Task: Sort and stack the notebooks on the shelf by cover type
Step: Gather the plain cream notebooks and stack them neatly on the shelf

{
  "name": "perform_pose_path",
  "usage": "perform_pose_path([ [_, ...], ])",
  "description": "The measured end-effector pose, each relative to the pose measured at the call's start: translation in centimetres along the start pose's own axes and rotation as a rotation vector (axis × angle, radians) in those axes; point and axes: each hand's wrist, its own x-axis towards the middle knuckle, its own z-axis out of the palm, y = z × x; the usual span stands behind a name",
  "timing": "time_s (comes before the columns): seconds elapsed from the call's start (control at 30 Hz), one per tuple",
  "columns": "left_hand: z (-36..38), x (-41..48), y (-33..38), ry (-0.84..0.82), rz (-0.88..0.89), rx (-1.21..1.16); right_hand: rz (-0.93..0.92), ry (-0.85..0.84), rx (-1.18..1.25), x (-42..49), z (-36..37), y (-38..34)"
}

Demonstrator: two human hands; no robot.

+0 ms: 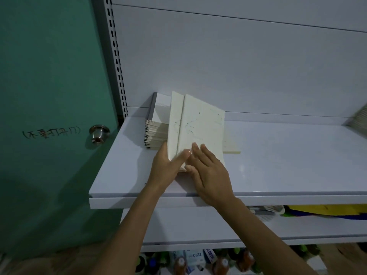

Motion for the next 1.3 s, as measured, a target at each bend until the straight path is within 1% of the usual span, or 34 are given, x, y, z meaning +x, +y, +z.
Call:
perform_pose_path([
  [0.1,0.0,0.1,-0.6,-0.018,0.046,0.052,0.037,0.0,0.049,-0.1,0.2,0.3],
  [0.17,0.0,0.1,-0.8,-0.005,0.07,0.058,0.057,0.034,0.106,-0.1,0.2,0.4],
  [0.2,0.1,0.1,-0.7,0.005,0.081,0.064,0.096,0.067,0.164,0.0,0.1,0.5],
  [0.27,0.3,-0.3,0.0,0.041,0.114,0.08,0.236,0.17,0.317,-0.2,-0.4,0.2],
  [0.37,0.4,-2.4,1.6,0.112,0.159,0.046,0.471,0.394,0.504,-2.3,-1.8,-0.5],
  [0.43,0.9,-4.7,2.4,0.109,0.201,-0.026,0.613,0.541,0.643,-4.5,-3.3,-0.3],
  [0.47,1.6,-6.1,2.6,0.091,0.213,-0.078,0.679,0.579,0.732,-5.6,-4.4,0.1],
  [0.5,2.5,-7.4,2.9,0.067,0.206,-0.139,0.739,0.584,0.836,-6.6,-5.7,0.7],
  [0.53,3.7,-8.6,3.1,0.035,0.189,-0.195,0.791,0.553,0.953,-7.4,-7.2,1.6],
  [0.6,6.6,-10.7,3.4,-0.048,0.161,-0.241,0.873,0.388,1.152,-9.3,-10.5,3.7],
  [0.63,8.2,-11.4,3.4,-0.108,0.145,-0.244,0.883,0.307,1.214,-10.4,-12.2,4.7],
  [0.67,9.7,-12.1,3.4,-0.177,0.123,-0.247,0.874,0.263,1.248,-11.7,-13.9,5.8],
  [0.73,12.7,-13.5,3.3,-0.325,0.084,-0.248,0.856,0.269,1.242,-14.8,-16.9,7.8],
  [0.8,15.8,-14.9,3.1,-0.457,0.061,-0.219,0.857,0.323,1.197,-17.9,-19.4,9.2],
  [0.9,20.9,-17.4,2.5,-0.566,0.049,-0.178,0.865,0.428,1.118,-22.7,-22.4,11.1],
  [1.1,31.9,-23.7,1.7,-0.599,-0.025,-0.24,0.88,0.592,0.923,-31.8,-28.8,14.8],
  [1.3,41.3,-28.1,3.0,-0.657,0.043,-0.279,0.871,0.704,0.757,-38.0,-35.1,18.3],
])
